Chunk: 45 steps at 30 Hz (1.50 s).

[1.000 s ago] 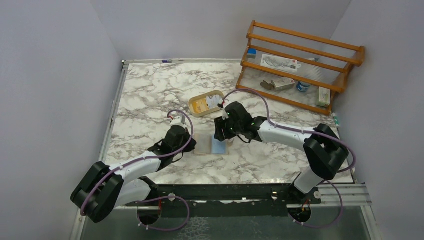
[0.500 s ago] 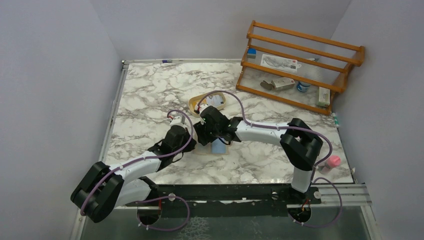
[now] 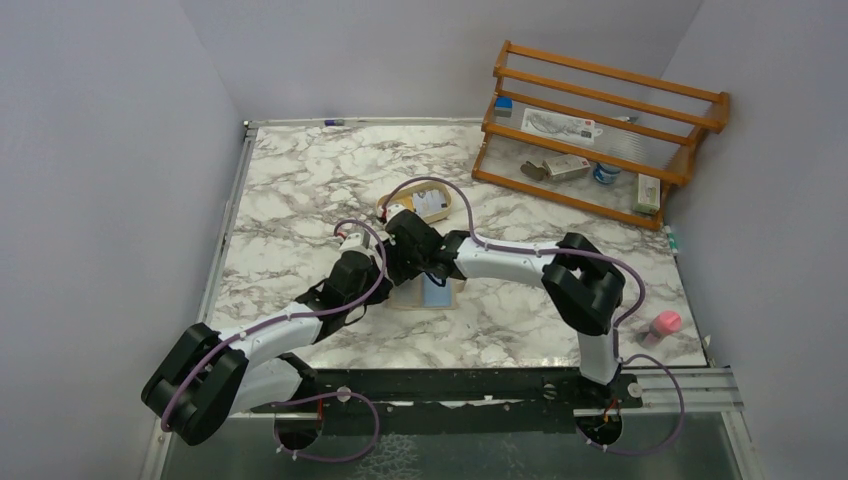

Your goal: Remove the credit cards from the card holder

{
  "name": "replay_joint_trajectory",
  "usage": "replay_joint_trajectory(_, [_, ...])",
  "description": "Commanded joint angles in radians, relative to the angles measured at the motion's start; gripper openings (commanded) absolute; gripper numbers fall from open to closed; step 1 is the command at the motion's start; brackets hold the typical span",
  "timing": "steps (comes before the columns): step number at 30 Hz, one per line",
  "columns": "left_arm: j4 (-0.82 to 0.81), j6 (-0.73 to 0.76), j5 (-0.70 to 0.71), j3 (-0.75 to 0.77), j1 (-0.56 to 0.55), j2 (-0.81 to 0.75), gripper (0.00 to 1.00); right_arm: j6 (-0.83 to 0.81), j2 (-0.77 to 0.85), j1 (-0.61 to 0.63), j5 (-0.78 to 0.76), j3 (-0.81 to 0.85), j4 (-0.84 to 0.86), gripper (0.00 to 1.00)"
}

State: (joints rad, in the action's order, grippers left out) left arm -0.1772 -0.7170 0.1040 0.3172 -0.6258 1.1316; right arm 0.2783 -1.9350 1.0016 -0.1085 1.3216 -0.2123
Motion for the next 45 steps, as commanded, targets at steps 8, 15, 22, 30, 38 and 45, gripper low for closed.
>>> replay_joint_trajectory(8, [0.000,-0.001,0.026,-0.008,0.003,-0.014,0.00,-0.001,-0.065,0.011,-0.085,0.003,-0.032,0.58])
replay_joint_trajectory(15, [0.006,0.005,0.025,0.002,0.003,-0.010,0.00,0.005,-0.026,0.011,-0.103,-0.081,-0.017,0.58])
replay_joint_trajectory(22, [0.006,0.001,0.028,-0.007,0.003,-0.012,0.00,0.004,0.046,0.011,-0.106,-0.198,0.008,0.58])
replay_joint_trajectory(30, [0.008,-0.002,0.031,-0.010,0.003,-0.019,0.00,0.014,0.117,0.011,-0.147,-0.271,-0.013,0.58])
replay_joint_trajectory(38, [0.003,-0.006,0.031,-0.016,0.003,-0.019,0.00,0.014,0.250,0.011,-0.229,-0.312,-0.109,0.59])
replay_joint_trajectory(45, [-0.025,-0.023,0.016,-0.033,0.003,-0.010,0.00,0.044,0.385,0.011,-0.342,-0.326,-0.175,0.63])
